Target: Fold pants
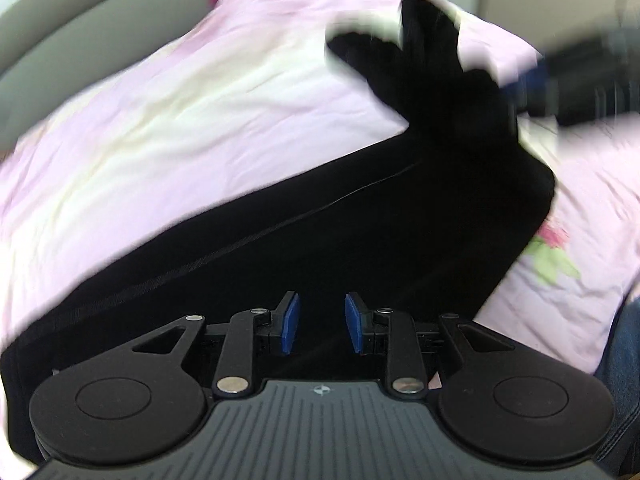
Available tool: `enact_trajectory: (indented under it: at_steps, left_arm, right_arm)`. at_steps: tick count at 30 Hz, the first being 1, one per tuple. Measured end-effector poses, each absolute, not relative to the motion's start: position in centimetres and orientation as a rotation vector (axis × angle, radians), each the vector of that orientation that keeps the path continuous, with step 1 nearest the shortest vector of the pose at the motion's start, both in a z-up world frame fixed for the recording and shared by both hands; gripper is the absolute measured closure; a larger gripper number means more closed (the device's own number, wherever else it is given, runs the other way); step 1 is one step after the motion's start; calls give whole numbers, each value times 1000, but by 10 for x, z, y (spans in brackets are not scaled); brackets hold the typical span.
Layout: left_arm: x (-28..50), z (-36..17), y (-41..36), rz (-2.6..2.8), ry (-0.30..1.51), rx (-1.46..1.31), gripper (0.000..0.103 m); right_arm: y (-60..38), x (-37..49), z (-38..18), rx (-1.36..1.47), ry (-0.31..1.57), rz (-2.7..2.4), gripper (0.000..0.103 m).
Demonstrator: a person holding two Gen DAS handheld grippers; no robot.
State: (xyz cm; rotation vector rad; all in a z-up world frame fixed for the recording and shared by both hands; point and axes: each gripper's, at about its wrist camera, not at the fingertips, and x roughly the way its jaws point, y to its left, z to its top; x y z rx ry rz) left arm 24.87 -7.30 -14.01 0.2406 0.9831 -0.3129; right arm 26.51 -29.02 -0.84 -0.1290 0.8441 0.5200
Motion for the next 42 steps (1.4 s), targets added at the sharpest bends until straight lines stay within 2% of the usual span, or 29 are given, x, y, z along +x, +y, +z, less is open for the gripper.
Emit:
enact_trajectory:
  at_steps: [7,9,11,13,16,19,21,25,27,28,31,32,33,34,35,37,42]
  left_arm:
    - [234,-173,-24,-194,1008,60,70]
    - [232,-181,-16,-169,1018,1,69]
    - [232,-186,-9,-152,1021,-51,66]
    - [236,-193,-8,-122,1023,-71,62]
    - [243,-191,-4,-64,1023,-69,61]
    - [250,-192,-1,-80,1020,-135,61]
    - [252,-191,-1,-77,1018,-170,61]
    - [255,-184,3,-103,993,-236,61]
    - [265,-188,5,-139,992,-289,61]
    - [268,-189,4,-155,989,-311,61]
    - [281,-199,-1,-208,994,-384,61]
    - [284,-200,-2,-231,999,-407,61]
    - [287,-202,-4,-250,1002,-423,61]
    - [291,-204,-7,-270,1003,-440,55]
    - [294,-205,-9,-285,1001,-450,46]
    - [298,-202,-9,-305,1002,-459,36]
    - [311,-215,-15,-295,1062,-437,33]
  right_arm:
    - [-200,237,-127,-231,974,588,74]
    - [-191,230,-147,-270,987,574,69]
    - [-188,224,-146,-266,996,570,59]
    - [-190,223,-136,-250,1003,574,56]
    - [-195,226,-115,-202,979,578,52]
    - [-195,252,-112,-161,987,511,52]
    - [-192,272,-124,-141,1015,463,58]
    - [-182,297,-160,-63,1111,463,59]
    - [-179,294,-171,-86,1105,462,63]
    - [-182,291,-175,-68,1101,468,70]
    - [-195,284,-176,7,1092,506,79]
    - [-200,282,-174,44,1091,520,88]
    - [-203,280,-170,78,1087,538,91]
    - [-204,278,-165,93,1081,556,95]
    - [-203,276,-161,96,1074,582,96]
    - [-197,274,-161,65,1075,593,95]
    - [-187,283,-182,106,1106,614,94]
